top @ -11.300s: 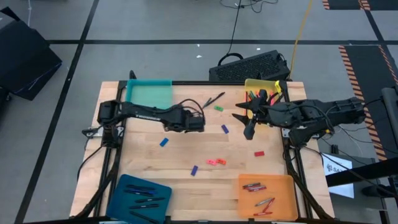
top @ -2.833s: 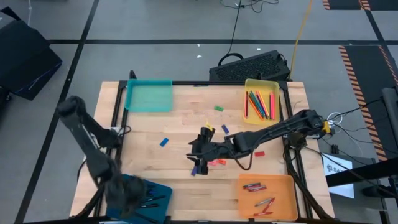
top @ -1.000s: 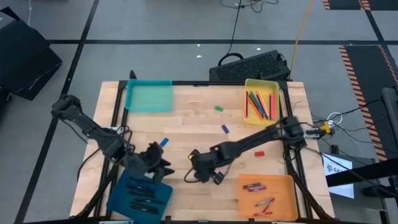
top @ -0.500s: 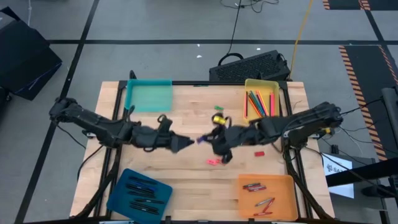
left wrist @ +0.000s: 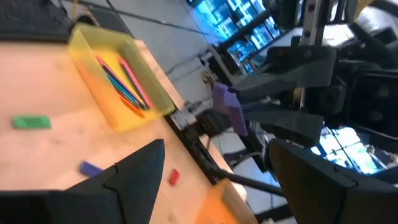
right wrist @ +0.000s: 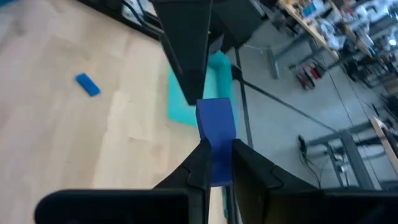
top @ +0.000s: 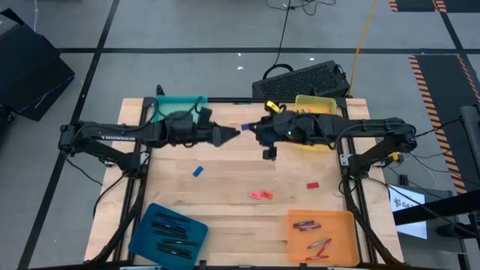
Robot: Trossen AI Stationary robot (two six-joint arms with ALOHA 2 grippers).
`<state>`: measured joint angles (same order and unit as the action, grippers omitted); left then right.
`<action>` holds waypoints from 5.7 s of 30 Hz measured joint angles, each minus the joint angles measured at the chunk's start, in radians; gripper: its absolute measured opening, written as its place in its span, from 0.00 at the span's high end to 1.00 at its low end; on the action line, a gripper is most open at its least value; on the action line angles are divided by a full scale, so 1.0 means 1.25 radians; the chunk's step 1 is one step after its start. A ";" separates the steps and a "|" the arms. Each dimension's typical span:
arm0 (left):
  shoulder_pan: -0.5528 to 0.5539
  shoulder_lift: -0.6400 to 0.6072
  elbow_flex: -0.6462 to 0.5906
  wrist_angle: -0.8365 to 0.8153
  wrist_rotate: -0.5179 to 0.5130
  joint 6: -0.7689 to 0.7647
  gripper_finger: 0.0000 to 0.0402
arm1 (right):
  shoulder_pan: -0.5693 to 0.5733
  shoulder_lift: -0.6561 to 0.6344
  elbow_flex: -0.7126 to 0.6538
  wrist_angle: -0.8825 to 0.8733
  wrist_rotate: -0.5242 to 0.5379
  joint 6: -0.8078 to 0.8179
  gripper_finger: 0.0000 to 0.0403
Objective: Sort crayons/erasers/pens/pencils in bins
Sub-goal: Put the violet eraser into the light blue bin, then put the blue eraser into the light blue bin
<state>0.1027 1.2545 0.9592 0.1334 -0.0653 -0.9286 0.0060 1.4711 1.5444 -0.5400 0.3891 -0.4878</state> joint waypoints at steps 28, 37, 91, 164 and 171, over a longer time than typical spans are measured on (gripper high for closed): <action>0.042 0.070 -0.001 0.223 0.043 -0.036 0.93 | -0.007 0.022 0.001 0.071 -0.060 -0.044 0.90; -0.058 0.068 -0.001 0.227 -0.081 -0.003 0.97 | 0.045 0.020 0.001 0.076 0.026 -0.015 0.86; 0.642 0.219 0.000 -0.772 -0.156 0.523 0.59 | 0.115 0.160 0.030 0.145 0.086 0.335 0.44; -0.136 0.127 -0.160 -0.651 -0.158 -0.052 0.84 | 0.353 0.131 -0.072 0.362 0.090 0.443 0.52; 0.037 0.072 -0.071 -0.735 -0.200 0.181 0.84 | 0.353 0.131 -0.073 0.352 0.090 0.488 0.52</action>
<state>0.1493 1.3448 0.8707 -0.7852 -0.3154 -0.7028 0.4469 1.6344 1.4530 -0.1002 0.5011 0.1217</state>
